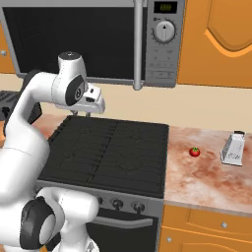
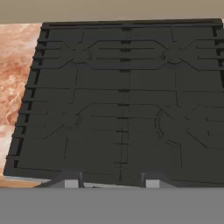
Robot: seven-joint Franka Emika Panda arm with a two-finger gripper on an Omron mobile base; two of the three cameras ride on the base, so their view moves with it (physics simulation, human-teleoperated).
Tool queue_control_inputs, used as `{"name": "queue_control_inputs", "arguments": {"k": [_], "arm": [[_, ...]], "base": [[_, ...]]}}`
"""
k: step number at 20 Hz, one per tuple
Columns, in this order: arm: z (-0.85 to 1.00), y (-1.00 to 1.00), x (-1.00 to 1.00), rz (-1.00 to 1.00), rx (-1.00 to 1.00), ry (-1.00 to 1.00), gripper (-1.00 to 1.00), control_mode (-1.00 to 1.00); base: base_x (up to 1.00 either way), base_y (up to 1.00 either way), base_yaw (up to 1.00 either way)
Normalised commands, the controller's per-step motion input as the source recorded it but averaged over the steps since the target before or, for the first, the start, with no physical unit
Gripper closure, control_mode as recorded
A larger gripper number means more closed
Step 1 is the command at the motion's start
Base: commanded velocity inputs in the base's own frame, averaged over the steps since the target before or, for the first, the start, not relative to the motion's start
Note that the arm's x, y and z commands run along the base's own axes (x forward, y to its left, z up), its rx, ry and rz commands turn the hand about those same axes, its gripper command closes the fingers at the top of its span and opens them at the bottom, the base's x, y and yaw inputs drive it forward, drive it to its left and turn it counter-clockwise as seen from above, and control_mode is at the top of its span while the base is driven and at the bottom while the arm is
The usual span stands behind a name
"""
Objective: Open the microwave door.
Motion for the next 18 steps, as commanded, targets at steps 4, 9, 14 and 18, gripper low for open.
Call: {"name": "queue_control_inputs", "arguments": {"k": [4, 9, 14, 18], "arm": [[0.01, -0.14, -0.22, 0.0, 0.0, -0.15, -1.0, -1.0], [0.38, -0.45, -0.46, 0.0, 0.0, -0.55, -1.0, -1.0], [0.76, -0.34, -0.45, 0.0, 0.0, -0.45, -1.0, -1.0], [0.78, -0.36, -0.31, 0.0, 0.0, -0.27, -1.0, -1.0]], "base": [[0.0, 0.0, 0.0], [0.0, 0.0, 0.0], [0.0, 0.0, 0.0], [0.0, 0.0, 0.0]]}}
